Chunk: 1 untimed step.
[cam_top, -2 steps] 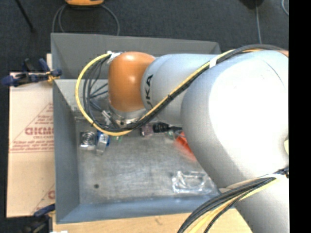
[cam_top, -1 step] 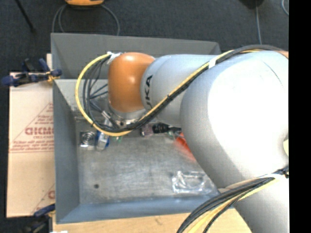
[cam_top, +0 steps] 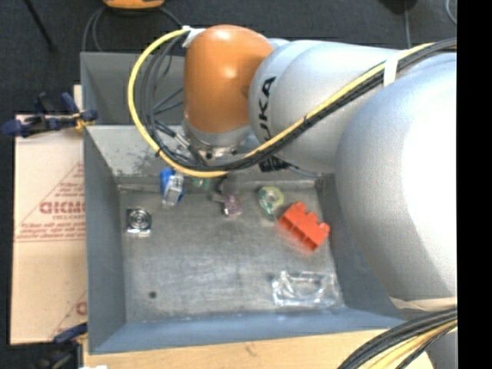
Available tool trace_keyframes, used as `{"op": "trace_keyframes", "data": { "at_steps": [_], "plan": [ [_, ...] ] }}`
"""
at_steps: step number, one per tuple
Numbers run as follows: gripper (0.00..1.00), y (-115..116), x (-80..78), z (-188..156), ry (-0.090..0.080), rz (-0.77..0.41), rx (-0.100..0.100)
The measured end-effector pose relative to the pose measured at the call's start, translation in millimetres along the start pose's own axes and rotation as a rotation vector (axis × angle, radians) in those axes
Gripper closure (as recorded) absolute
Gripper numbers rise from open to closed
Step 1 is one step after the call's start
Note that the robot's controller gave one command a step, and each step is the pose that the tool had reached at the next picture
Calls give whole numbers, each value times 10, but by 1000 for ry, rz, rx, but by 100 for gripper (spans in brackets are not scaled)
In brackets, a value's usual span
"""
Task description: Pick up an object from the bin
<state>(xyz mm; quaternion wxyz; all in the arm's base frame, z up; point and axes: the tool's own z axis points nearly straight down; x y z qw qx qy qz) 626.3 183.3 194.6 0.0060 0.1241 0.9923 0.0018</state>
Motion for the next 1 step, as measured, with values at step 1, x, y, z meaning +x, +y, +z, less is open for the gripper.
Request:
{"op": "trace_keyframes", "data": {
  "at_steps": [1],
  "plan": [
    [100, 226, -16, -654, 1, -356, -1]
  ]
}}
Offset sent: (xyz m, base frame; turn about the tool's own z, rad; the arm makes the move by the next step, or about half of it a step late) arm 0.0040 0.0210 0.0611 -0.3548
